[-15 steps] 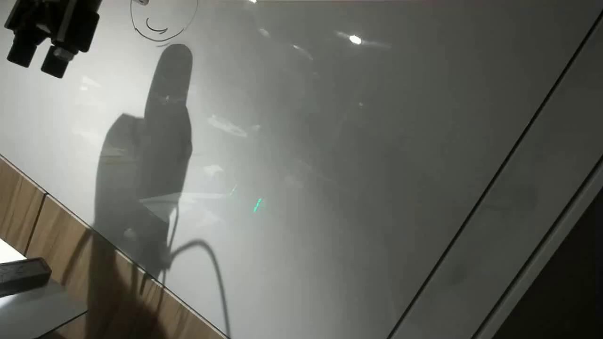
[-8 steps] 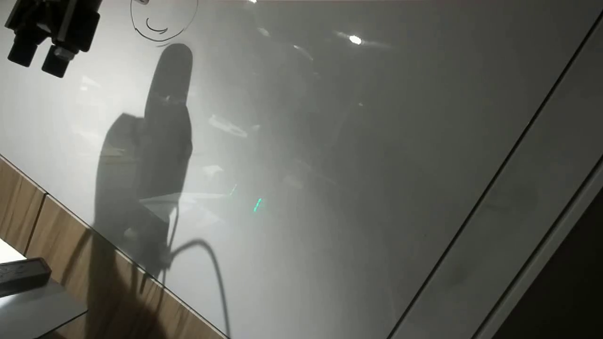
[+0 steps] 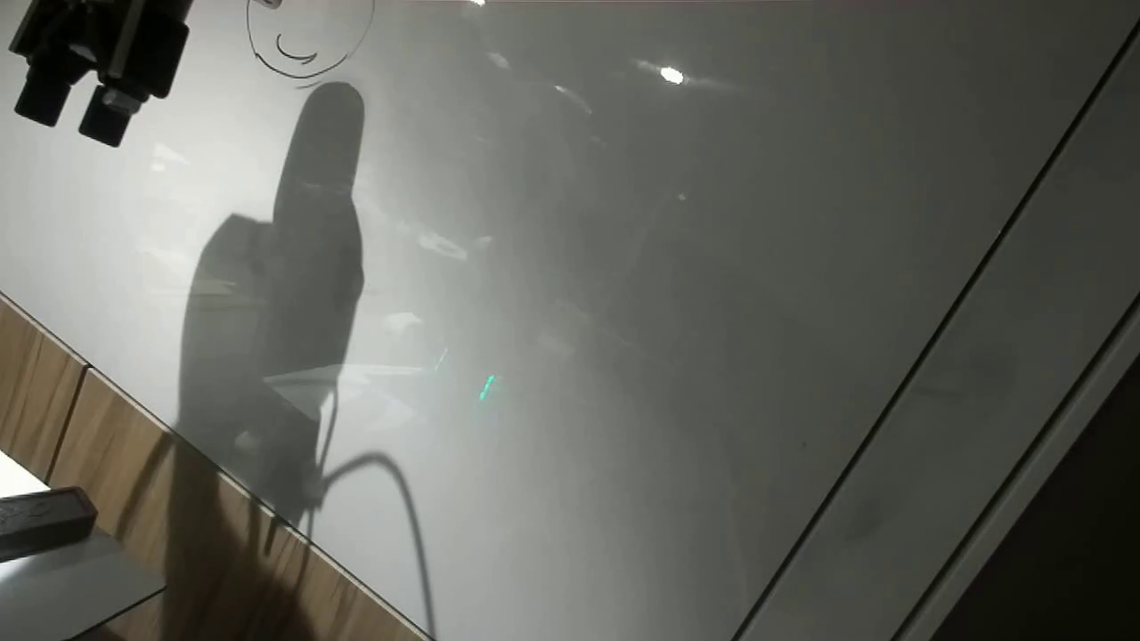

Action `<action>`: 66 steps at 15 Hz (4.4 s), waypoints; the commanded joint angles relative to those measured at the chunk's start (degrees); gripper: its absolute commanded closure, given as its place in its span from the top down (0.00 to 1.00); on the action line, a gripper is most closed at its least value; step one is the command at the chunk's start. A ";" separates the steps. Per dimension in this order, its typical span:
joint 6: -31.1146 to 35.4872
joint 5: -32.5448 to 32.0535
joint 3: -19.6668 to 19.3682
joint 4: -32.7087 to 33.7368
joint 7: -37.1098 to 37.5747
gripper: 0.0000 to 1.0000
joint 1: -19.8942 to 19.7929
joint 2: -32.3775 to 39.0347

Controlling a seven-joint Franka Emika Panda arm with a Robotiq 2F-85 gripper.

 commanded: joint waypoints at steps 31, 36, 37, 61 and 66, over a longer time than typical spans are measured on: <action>10.22 0.50 -1.02 -7.26 -0.40 1.00 2.50 -0.23; 19.27 1.41 -1.73 -14.26 -0.06 1.00 2.43 0.71; 21.73 1.72 -1.97 -15.43 0.17 1.00 2.25 1.26; 53.20 -3.62 -6.94 -27.41 4.32 1.00 -2.55 21.13; 54.92 -3.50 -7.22 -27.26 3.17 1.00 -1.73 24.52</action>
